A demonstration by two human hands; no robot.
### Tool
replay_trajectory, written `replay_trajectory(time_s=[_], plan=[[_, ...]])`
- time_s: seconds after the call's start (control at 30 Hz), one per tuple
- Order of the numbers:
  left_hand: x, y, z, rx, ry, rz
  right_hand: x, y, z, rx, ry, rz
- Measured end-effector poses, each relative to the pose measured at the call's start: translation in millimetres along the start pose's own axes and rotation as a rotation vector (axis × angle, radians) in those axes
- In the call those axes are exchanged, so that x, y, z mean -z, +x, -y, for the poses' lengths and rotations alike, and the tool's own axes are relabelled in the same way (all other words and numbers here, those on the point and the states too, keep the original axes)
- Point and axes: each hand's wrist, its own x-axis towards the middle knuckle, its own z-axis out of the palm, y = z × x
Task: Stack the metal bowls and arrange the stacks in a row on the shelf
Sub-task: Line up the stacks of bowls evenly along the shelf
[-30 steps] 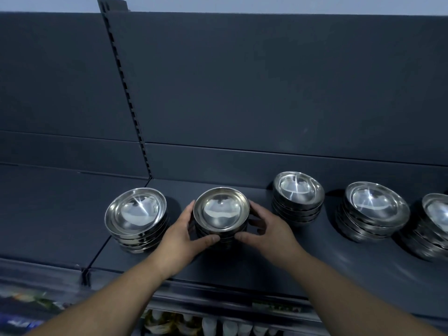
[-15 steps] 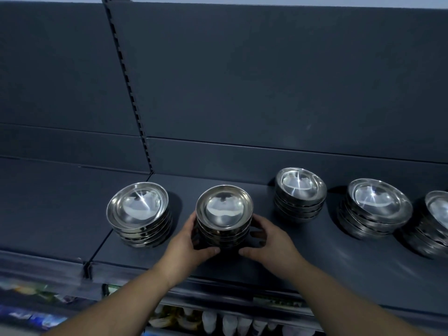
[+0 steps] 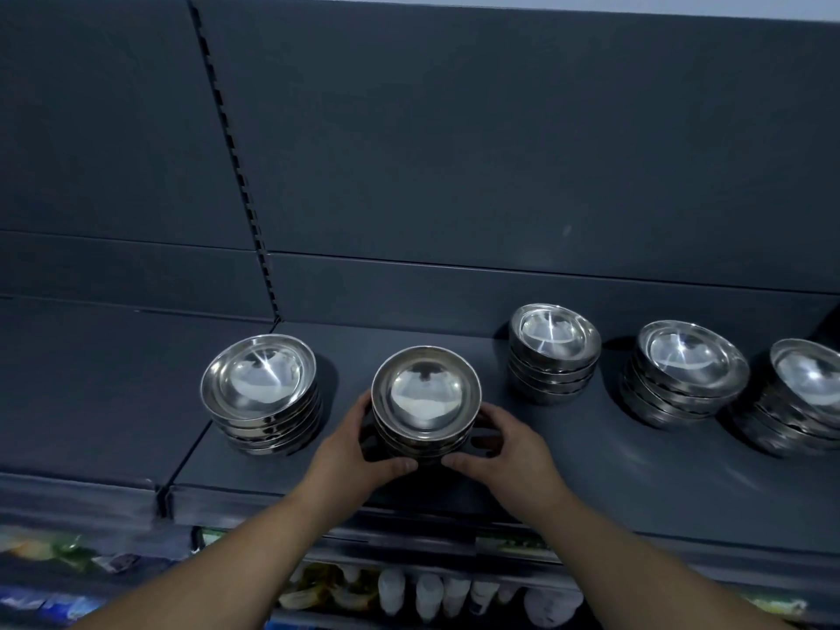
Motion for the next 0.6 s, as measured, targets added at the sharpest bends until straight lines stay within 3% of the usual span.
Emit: replay_trajectory(time_s=[0.4,0.6], plan=[[13,1,-13,-0.069,0.036,0.019,6,-3,8,-0.024,0.031,0.009],[18,7,-19,-0.136,0.051,0.025,16,3,23,0.066,-0.003,0.028]])
